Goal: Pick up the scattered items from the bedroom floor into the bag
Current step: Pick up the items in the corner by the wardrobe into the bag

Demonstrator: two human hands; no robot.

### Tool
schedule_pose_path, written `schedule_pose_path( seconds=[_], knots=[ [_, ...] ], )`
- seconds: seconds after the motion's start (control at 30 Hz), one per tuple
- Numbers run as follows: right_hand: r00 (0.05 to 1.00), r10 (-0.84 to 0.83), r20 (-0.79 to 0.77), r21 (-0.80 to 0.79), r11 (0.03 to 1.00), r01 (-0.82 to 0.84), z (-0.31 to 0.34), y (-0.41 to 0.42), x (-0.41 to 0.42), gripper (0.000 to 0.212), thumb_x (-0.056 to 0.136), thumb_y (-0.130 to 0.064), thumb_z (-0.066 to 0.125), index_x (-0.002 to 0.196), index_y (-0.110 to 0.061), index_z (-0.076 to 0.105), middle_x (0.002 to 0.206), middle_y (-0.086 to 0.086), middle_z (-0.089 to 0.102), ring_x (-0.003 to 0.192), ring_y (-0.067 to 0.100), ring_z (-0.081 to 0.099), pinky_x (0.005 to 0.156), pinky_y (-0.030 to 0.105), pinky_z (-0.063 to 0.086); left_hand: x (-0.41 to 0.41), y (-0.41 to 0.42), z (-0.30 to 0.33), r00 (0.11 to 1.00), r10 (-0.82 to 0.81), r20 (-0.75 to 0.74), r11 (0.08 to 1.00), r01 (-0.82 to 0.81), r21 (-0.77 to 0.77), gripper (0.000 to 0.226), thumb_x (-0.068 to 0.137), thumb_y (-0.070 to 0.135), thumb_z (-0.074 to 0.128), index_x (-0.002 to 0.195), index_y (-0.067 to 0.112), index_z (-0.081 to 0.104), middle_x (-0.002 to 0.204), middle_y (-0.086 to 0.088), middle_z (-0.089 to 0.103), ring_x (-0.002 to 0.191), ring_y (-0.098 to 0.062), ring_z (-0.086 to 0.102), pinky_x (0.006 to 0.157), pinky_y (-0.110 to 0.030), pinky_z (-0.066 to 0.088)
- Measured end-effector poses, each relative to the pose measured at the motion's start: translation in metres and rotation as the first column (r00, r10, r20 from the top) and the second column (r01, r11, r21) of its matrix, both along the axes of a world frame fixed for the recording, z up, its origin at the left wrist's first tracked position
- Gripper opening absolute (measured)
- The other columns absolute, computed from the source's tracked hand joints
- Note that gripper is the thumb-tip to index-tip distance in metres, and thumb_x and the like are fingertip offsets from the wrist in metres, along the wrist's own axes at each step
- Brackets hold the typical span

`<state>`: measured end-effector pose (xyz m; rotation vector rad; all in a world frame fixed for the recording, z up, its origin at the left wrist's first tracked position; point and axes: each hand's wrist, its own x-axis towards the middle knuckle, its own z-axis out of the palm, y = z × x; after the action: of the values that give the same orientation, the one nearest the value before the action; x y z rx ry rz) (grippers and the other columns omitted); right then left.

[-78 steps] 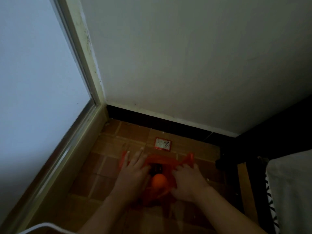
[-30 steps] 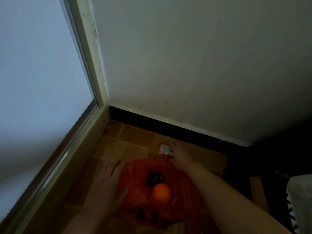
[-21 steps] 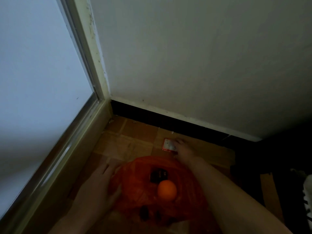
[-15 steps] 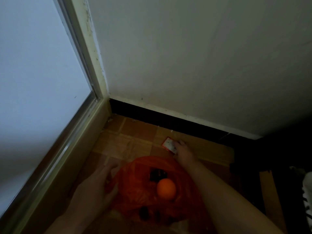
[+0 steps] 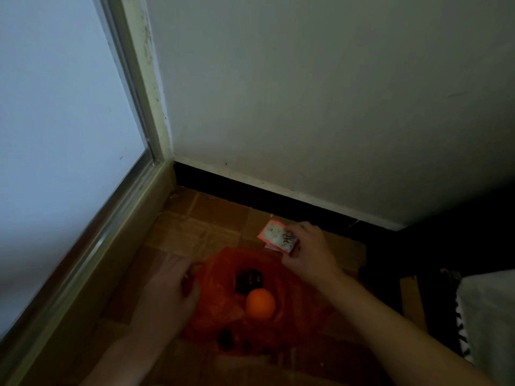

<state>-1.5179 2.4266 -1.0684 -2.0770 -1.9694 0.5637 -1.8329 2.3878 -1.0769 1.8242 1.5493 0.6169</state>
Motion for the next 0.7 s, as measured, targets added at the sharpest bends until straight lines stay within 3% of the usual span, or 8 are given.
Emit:
schedule_pose_path(
  seconds=[0.13, 0.27, 0.37, 0.53, 0.63, 0.7],
  knots=[
    [0.992, 0.045, -0.117, 0.079, 0.996, -0.036, 0.036, -0.024, -0.009, 0.057, 0.070, -0.024, 0.085, 0.124, -0.018, 0.070, 0.118, -0.002, 0.063, 0.106, 0.014, 0.058, 0.090, 0.029, 0.050, 0.001, -0.002, 0.008, 1.000, 0.024, -0.004, 0.997, -0.023, 0.071, 0.036, 0.083, 0.005, 0.077, 0.113, 0.024, 0.072, 0.102, 0.010, 0.065, 0.089, -0.008, 0.064, 0.077, -0.027, 0.052],
    [0.975, 0.170, -0.145, -0.003, 0.985, -0.172, 0.033, -0.059, -0.031, 0.055, 0.072, -0.034, 0.079, 0.125, -0.024, 0.068, 0.121, -0.010, 0.059, 0.113, 0.011, 0.055, 0.095, 0.024, 0.048, 0.002, -0.007, 0.018, 0.996, 0.078, 0.054, 0.992, -0.083, 0.093, 0.041, 0.082, 0.002, 0.077, 0.118, 0.021, 0.072, 0.107, 0.009, 0.066, 0.097, -0.009, 0.065, 0.085, -0.030, 0.054],
    [0.952, 0.295, -0.082, -0.082, 0.950, -0.302, 0.019, -0.075, -0.048, 0.053, 0.076, -0.037, 0.077, 0.125, -0.020, 0.068, 0.124, -0.005, 0.058, 0.113, 0.015, 0.052, 0.096, 0.029, 0.048, 0.005, -0.013, 0.027, 0.991, 0.097, 0.088, 0.986, -0.108, 0.127, 0.040, 0.084, 0.001, 0.077, 0.118, 0.022, 0.072, 0.107, 0.012, 0.065, 0.100, -0.004, 0.065, 0.086, -0.025, 0.054],
    [0.946, 0.307, -0.100, -0.125, 0.940, -0.319, 0.009, -0.079, -0.059, 0.060, 0.084, -0.038, 0.079, 0.138, -0.021, 0.059, 0.139, -0.006, 0.049, 0.126, 0.014, 0.049, 0.105, 0.033, 0.047, 0.008, -0.026, 0.040, 0.991, 0.074, 0.108, 0.977, -0.094, 0.190, 0.034, 0.090, -0.001, 0.070, 0.118, 0.019, 0.071, 0.109, 0.008, 0.061, 0.099, -0.005, 0.064, 0.082, -0.024, 0.055],
    [0.916, 0.399, 0.044, -0.245, 0.893, -0.377, 0.018, -0.076, -0.046, 0.065, 0.087, -0.044, 0.077, 0.144, -0.025, 0.054, 0.153, -0.009, 0.038, 0.140, 0.012, 0.038, 0.114, 0.034, 0.042, 0.002, -0.033, 0.041, 0.994, 0.106, 0.020, 0.981, -0.108, 0.164, 0.034, 0.089, 0.001, 0.067, 0.117, 0.021, 0.070, 0.111, 0.010, 0.056, 0.094, -0.001, 0.060, 0.078, -0.014, 0.048],
    [0.926, 0.351, 0.140, -0.230, 0.921, -0.314, 0.027, -0.073, -0.030, 0.058, 0.089, -0.045, 0.073, 0.141, -0.027, 0.056, 0.151, -0.009, 0.040, 0.140, 0.014, 0.039, 0.112, 0.034, 0.043, -0.002, -0.036, 0.043, 0.990, 0.142, -0.017, 0.982, -0.139, 0.125, 0.033, 0.089, 0.002, 0.067, 0.116, 0.022, 0.070, 0.110, 0.011, 0.053, 0.088, 0.002, 0.056, 0.072, -0.009, 0.041]
  ],
)
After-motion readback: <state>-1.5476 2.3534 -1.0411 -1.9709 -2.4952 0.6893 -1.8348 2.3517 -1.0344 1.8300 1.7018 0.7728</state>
